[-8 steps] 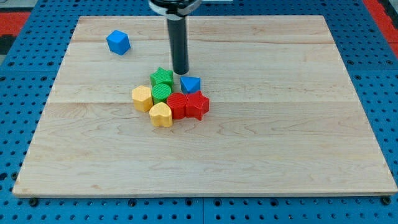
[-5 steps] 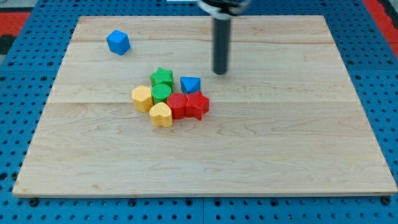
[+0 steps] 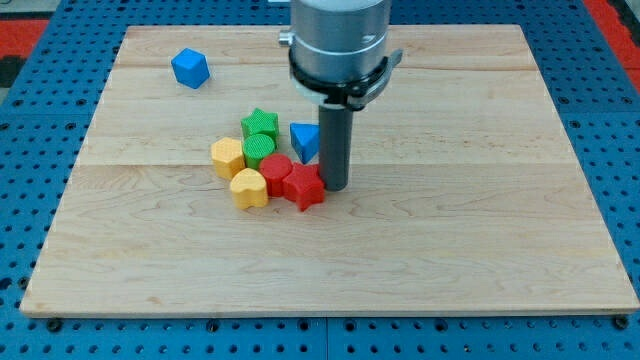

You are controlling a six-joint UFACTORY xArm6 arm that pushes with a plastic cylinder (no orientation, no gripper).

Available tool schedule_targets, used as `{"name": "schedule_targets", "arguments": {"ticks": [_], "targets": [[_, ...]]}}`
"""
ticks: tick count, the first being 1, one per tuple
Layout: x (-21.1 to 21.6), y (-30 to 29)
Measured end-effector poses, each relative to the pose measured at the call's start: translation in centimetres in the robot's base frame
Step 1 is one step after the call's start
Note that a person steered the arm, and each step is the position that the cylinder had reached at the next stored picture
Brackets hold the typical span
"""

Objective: Push the red star below the green circle

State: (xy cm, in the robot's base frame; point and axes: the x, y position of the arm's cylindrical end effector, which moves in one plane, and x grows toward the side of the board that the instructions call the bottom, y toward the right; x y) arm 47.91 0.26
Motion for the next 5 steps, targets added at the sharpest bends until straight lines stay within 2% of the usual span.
{"name": "schedule_targets", "arguments": {"ticks": [1,2,4,5], "targets": [[1.1,-2.7],[2.6,-0.6],[2.8,-5.4],[3.6,-3.6]]}}
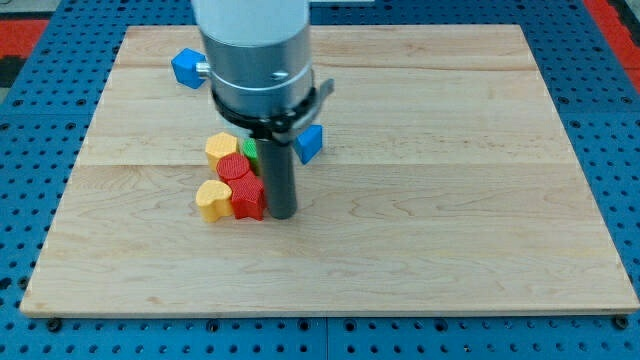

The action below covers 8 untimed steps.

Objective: Push the red star below the green circle

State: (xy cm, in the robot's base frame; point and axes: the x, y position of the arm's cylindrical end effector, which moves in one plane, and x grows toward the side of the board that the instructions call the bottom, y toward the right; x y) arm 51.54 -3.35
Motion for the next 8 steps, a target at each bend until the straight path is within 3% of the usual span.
{"name": "schedule_targets", "arguments": {"ticks": [1,2,4,6,8], "targets": [[3.2,-1.1],[5.6,-6.6],[2.3,-7.8],[2.7,-9.6],[0.1,-4.8]]}}
